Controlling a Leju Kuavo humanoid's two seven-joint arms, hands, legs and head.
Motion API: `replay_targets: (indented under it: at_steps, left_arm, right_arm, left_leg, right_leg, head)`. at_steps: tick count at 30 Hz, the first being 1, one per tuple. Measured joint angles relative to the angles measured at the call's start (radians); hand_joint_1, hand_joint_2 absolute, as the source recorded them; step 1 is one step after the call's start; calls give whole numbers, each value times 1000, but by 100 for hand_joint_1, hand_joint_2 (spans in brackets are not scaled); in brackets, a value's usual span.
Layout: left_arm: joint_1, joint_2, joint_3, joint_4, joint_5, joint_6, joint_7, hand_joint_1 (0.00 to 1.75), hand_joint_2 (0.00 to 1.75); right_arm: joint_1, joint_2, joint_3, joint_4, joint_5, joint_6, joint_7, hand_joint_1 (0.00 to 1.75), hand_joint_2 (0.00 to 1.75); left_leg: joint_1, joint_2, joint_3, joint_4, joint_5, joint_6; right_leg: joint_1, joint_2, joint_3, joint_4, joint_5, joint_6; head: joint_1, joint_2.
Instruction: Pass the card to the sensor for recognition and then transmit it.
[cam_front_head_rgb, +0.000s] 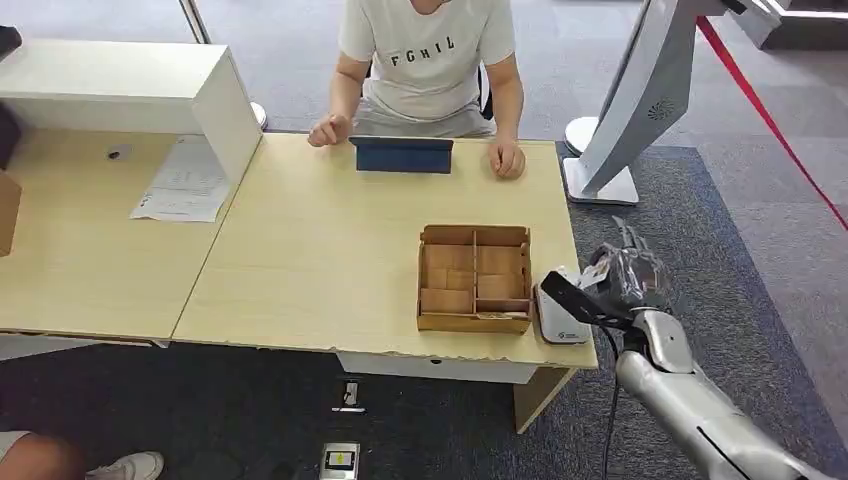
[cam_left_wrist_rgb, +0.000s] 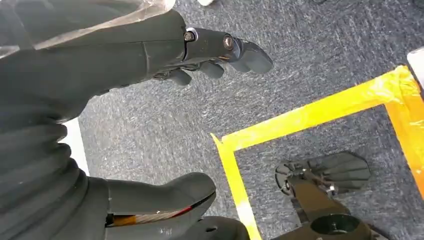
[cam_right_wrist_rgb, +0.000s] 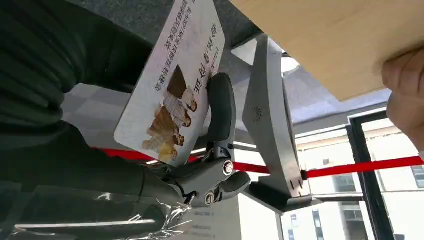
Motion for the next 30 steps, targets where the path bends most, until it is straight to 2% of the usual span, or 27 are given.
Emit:
replay_targets:
  at_steps: [4,11,30]
  left_arm:
    - [-1,0,0,0,-1,0,0,0,175]
    - [-1,0,0,0,-3,2,2,0,175]
    - [-13,0,0,0,-13,3,18,0,175]
  right_arm:
    - [9,2,9,0,40,-4,28,175,175]
    - [28,4,18,0,16,2,42,175,175]
    - [61,8,24,17,-26,5,24,175,175]
  left_leg:
    - [0,0,0,0,0,0]
    - [0,0,0,0,0,0]
    - [0,0,0,0,0,0]
  right_leg:
    - [0,0,0,0,0,0]
    - [0,0,0,0,0,0]
    - [0,0,0,0,0,0]
  head:
    - [0,0]
    - [0,0]
    - [0,0]
